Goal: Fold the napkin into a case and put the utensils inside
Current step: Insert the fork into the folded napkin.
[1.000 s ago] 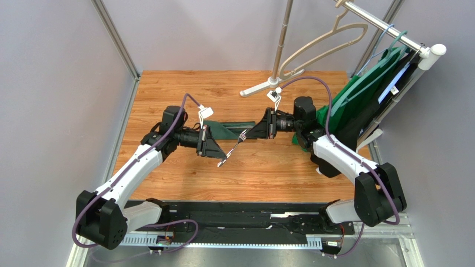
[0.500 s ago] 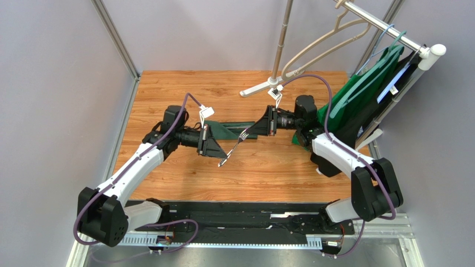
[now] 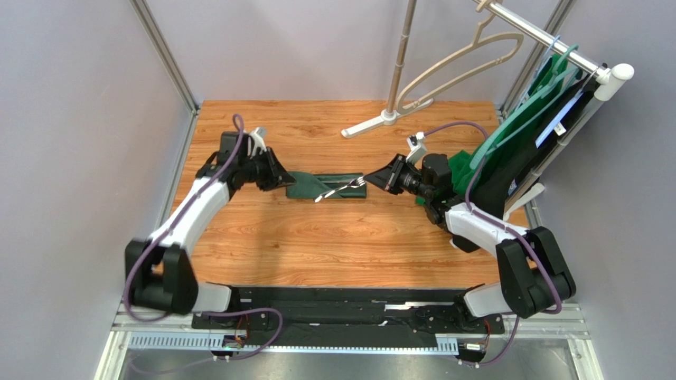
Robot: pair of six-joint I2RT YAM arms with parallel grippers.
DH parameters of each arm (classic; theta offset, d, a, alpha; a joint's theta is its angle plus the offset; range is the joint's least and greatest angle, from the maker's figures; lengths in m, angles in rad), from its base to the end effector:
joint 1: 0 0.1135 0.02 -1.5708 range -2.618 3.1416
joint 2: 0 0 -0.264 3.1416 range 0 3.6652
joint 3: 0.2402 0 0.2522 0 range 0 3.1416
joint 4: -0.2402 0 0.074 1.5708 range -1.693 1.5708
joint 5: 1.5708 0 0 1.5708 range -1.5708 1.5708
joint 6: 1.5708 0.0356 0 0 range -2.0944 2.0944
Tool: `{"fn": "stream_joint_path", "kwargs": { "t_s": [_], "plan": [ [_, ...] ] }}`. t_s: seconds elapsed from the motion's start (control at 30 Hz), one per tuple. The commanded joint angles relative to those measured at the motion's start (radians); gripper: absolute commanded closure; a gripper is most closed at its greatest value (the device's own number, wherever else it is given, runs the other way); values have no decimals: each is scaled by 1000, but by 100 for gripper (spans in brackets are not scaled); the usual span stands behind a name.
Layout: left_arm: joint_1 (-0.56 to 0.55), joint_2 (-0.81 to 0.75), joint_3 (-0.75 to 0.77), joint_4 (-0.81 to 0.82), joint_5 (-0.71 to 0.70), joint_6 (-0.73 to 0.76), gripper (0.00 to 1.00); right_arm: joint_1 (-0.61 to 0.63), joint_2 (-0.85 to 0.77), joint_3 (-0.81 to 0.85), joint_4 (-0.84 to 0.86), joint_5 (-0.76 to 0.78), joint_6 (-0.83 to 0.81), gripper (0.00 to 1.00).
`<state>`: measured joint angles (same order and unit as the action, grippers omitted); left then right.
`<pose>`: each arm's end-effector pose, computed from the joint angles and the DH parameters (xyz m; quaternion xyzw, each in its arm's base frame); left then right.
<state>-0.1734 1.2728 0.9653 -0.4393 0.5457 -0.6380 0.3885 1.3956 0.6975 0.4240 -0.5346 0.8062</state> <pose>0.2635 -0.0649 0.2780 -0.0981 0.8836 -0.3791 0.2569 0.2716 0.1308 0.2336 0.0034 0.7851 0.5017 0.3632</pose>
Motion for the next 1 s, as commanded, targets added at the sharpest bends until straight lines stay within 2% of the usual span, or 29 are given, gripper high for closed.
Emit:
{"fn": "stream_joint_path", "kwargs": {
  "t_s": [0.0,0.03,0.23,0.4,0.5,0.97],
  "plan": [
    [15,278,156,39,-129,-9,89,-20,51,25,62,263,33,100],
    [18,354,177,46,-122,10,91,-33,69,33,68,274,30,100],
    [67,558,291,16,-130,54,94,-46,157,88,47,329,-24,100],
    [75,559,277,70,-112,67,94,-66,206,85,70,329,-33,100],
    [81,586,308,22,-136,80,94,-76,229,73,90,323,-36,100],
    [84,619,280,39,-178,61,94,-105,312,111,91,259,-65,100]
  ]
}}
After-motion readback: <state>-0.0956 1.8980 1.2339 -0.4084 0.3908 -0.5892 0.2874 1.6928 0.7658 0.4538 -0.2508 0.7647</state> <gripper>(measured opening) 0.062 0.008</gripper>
